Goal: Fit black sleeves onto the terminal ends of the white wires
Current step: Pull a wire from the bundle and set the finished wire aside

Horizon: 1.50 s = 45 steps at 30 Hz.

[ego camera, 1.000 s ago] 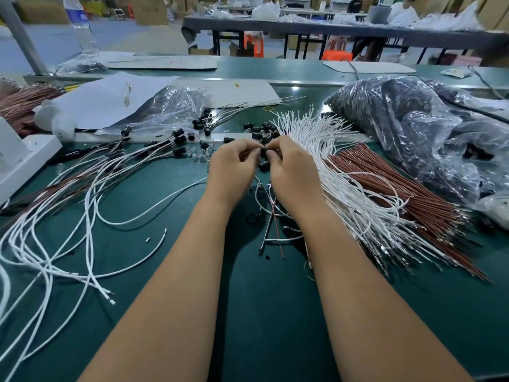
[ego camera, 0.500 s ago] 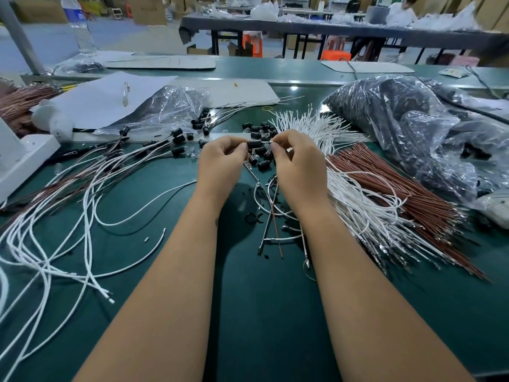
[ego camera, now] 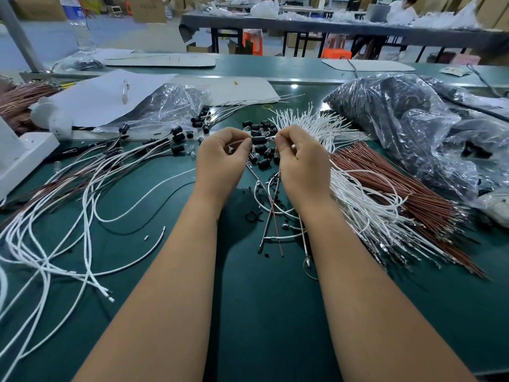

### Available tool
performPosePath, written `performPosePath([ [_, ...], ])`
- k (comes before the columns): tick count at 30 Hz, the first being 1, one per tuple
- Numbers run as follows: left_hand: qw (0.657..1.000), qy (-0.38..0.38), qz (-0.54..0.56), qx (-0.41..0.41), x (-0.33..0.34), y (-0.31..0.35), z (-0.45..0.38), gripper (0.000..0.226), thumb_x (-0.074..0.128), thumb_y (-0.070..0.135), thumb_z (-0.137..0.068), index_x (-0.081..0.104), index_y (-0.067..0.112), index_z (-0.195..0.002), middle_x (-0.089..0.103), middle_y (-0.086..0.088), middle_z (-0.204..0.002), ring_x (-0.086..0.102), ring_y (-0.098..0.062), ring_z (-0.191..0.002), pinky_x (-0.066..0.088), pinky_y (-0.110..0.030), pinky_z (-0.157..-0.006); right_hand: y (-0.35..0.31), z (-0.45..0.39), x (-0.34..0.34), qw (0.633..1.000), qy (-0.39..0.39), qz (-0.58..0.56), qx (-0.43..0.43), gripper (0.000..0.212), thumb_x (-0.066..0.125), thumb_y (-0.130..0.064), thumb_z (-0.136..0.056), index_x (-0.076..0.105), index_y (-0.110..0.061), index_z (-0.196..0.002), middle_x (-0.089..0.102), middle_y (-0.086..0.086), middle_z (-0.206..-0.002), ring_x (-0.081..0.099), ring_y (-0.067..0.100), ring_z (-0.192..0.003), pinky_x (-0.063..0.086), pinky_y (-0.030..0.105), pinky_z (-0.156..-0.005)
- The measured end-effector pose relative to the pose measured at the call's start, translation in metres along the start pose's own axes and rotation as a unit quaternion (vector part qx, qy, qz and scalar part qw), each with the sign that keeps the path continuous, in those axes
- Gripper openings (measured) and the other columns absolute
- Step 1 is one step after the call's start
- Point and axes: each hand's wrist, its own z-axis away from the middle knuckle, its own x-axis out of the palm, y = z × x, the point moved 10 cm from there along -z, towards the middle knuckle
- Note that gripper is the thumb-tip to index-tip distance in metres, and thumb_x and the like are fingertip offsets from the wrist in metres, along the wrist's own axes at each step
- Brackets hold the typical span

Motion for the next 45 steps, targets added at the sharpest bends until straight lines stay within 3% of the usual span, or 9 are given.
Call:
performPosePath([
  [2,0.994,0.019,-0.087,0.071,-0.002,0.013,0.003,0.007,0.064,0.01,-0.087,0.071,0.012,-0.087,0.067,0.004,-0.076,0.055,0.004,-0.069,0.04,-0.01,-0.067,-0.004,0.001,-0.001,0.999,0.003,0.04,-0.015,0.015,0.053,-0.022,-0.098,0.06,-0.019,-0.085,0.05,-0.014,-0.069,0.045,0.006,-0.06,0.031,0.021,-0.05],
  [4,0.98,0.038,-0.148,0.126,-0.003,0.024,0.006,0.009,0.063,0.012,-0.087,0.071,0.01,-0.087,0.068,-0.001,-0.08,0.057,-0.013,-0.08,0.042,-0.023,-0.076,-0.008,0.001,-0.003,0.996,0.011,0.077,-0.031,0.016,0.051,-0.02,-0.098,0.059,-0.016,-0.086,0.052,-0.011,-0.073,0.048,0.013,-0.062,0.033,0.024,-0.05],
  [7,0.964,0.059,-0.197,0.17,-0.002,0.034,0.009,0.01,0.061,0.011,-0.086,0.07,0.009,-0.083,0.066,-0.004,-0.076,0.055,-0.024,-0.077,0.043,-0.036,-0.077,-0.013,0.002,-0.004,0.992,0.022,0.115,-0.048,0.017,0.049,-0.018,-0.098,0.059,-0.013,-0.086,0.053,-0.008,-0.074,0.049,0.017,-0.061,0.035,0.028,-0.049],
  [9,0.961,0.059,-0.204,0.177,0.0,0.036,0.01,0.011,0.06,0.011,-0.087,0.07,0.008,-0.083,0.066,-0.003,-0.076,0.054,-0.023,-0.076,0.043,-0.033,-0.075,-0.013,0.003,-0.005,0.99,0.029,0.128,-0.047,0.017,0.049,-0.017,-0.098,0.058,-0.014,-0.085,0.051,-0.008,-0.073,0.048,0.017,-0.06,0.03,0.027,-0.047],
  [13,0.993,0.004,-0.097,0.069,0.005,0.011,0.005,0.008,0.06,0.012,-0.088,0.068,0.014,-0.086,0.062,0.007,-0.072,0.05,-0.003,-0.063,0.039,-0.016,-0.061,-0.004,0.001,-0.001,0.996,0.017,0.083,-0.011,0.016,0.049,-0.019,-0.098,0.058,-0.015,-0.085,0.054,-0.008,-0.073,0.049,0.015,-0.063,0.035,0.029,-0.05],
  [16,0.999,-0.018,-0.027,-0.004,0.009,-0.005,0.003,0.008,0.061,0.012,-0.088,0.067,0.017,-0.084,0.06,0.008,-0.067,0.049,0.001,-0.056,0.041,-0.014,-0.057,-0.003,0.001,0.002,0.998,0.011,0.054,-0.003,0.017,0.05,-0.019,-0.098,0.059,-0.014,-0.085,0.058,-0.005,-0.075,0.052,0.016,-0.066,0.042,0.033,-0.057],
  [32,0.997,-0.061,0.041,-0.032,0.017,0.0,0.005,0.006,0.064,0.006,-0.087,0.068,0.01,-0.085,0.064,-0.005,-0.072,0.056,-0.011,-0.065,0.049,-0.021,-0.065,0.002,0.001,0.006,0.996,-0.024,0.081,-0.006,0.018,0.044,-0.025,-0.101,0.053,-0.022,-0.086,0.048,-0.01,-0.068,0.047,0.014,-0.062,0.03,0.027,-0.05],
  [40,0.984,-0.073,0.135,-0.089,0.013,-0.008,0.004,0.007,0.07,0.007,-0.084,0.07,0.002,-0.089,0.06,0.015,-0.053,0.051,0.005,-0.046,0.037,-0.005,-0.049,-0.004,0.002,0.003,0.997,-0.021,0.064,-0.03,0.018,0.043,-0.026,-0.102,0.053,-0.021,-0.088,0.043,-0.012,-0.061,0.039,0.004,-0.054,0.024,0.027,-0.048],
  [45,0.985,-0.067,0.14,-0.081,0.011,-0.01,0.003,0.005,0.073,0.009,-0.082,0.071,0.006,-0.085,0.06,0.015,-0.05,0.049,0.004,-0.043,0.037,-0.006,-0.048,-0.001,0.004,0.008,0.999,-0.038,0.034,-0.013,0.018,0.039,-0.028,-0.103,0.049,-0.018,-0.092,0.048,-0.008,-0.062,0.044,0.012,-0.055,0.03,0.029,-0.049],
])
